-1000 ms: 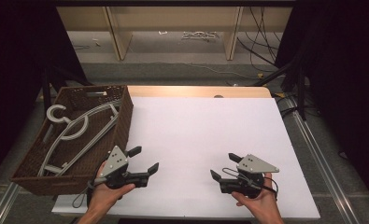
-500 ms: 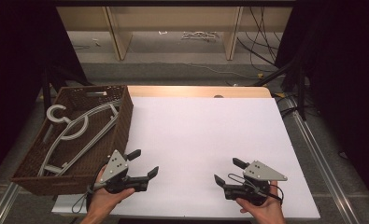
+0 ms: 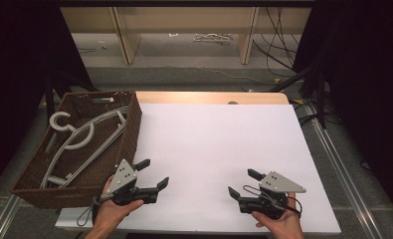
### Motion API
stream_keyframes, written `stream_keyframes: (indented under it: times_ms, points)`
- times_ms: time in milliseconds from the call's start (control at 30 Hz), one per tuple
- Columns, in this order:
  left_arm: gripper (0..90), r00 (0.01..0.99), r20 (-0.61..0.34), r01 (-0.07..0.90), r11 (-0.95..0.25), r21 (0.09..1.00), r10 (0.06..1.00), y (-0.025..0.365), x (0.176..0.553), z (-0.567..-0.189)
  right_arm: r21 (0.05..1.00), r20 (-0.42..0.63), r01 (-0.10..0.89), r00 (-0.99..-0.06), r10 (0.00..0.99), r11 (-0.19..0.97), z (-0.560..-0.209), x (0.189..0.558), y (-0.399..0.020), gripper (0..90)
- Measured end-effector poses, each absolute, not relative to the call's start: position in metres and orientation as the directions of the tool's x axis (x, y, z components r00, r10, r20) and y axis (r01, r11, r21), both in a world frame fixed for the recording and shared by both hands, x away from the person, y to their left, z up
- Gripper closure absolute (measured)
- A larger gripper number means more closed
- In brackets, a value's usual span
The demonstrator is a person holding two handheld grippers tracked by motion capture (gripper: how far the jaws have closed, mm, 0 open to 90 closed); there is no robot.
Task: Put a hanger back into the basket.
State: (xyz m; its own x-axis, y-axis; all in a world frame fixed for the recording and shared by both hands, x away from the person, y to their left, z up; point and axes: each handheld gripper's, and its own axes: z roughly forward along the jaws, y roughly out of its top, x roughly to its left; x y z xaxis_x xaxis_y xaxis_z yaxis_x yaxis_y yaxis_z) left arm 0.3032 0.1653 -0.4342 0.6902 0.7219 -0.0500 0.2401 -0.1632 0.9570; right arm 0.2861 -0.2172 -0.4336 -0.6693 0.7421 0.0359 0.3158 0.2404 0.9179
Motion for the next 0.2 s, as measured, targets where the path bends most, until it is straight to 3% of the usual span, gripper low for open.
stream_keyframes:
  times_ms: [200]
  points:
    - [16.2, 0.693, -0.054, 0.236, -0.154, 0.96, 0.719, 0.1657, 0.3038, -0.4344, 0.913, 0.036, 0.324, -0.666, 0.745, 0.246, -0.4338, 0.2859, -0.2174, 16.5]
